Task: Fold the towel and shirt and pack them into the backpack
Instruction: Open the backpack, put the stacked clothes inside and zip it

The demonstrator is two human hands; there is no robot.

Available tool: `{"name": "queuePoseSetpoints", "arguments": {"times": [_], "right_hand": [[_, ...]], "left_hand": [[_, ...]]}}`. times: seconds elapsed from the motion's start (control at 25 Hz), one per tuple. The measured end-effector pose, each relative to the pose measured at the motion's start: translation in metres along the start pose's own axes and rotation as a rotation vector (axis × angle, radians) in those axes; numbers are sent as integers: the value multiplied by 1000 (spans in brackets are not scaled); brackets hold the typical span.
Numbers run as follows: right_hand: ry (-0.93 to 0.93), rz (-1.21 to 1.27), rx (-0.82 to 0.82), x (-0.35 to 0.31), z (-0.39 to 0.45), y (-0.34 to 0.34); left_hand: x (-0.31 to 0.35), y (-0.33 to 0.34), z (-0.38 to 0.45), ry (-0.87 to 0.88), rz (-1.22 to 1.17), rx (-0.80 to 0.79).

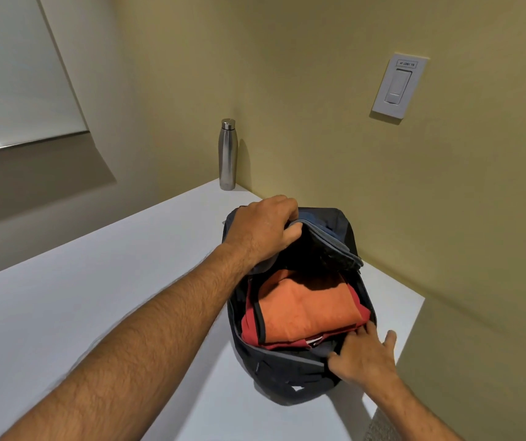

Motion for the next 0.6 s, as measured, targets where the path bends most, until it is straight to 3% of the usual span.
{"name": "queuePoseSetpoints", "arguments": {"times": [0.12,0.24,0.4,0.52,0.6], "right_hand": [[76,-85,-58,18,7,-10],[105,17,-57,29,11,-28],[24,243,263,34,7,-65],[-15,652,504,29,3,-91],[-87,798,628,16,3,-108]], "left_hand": [[5,5,-3,20,-2,-12],[5,11,-8,64,-60,-65],[12,23,-27,196,-109,-173],[26,39,-53,347,-44,-208],[35,58,-74,444,18,-242]]}}
Point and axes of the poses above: each hand's wrist, its own z-axis towards the middle knuckle, its own y-axis out of the palm, x = y × z, the point moved 6 cm from there along z, towards the middle knuckle, and after that the axes turned 14 degrees about z, right-handed, at the moved point
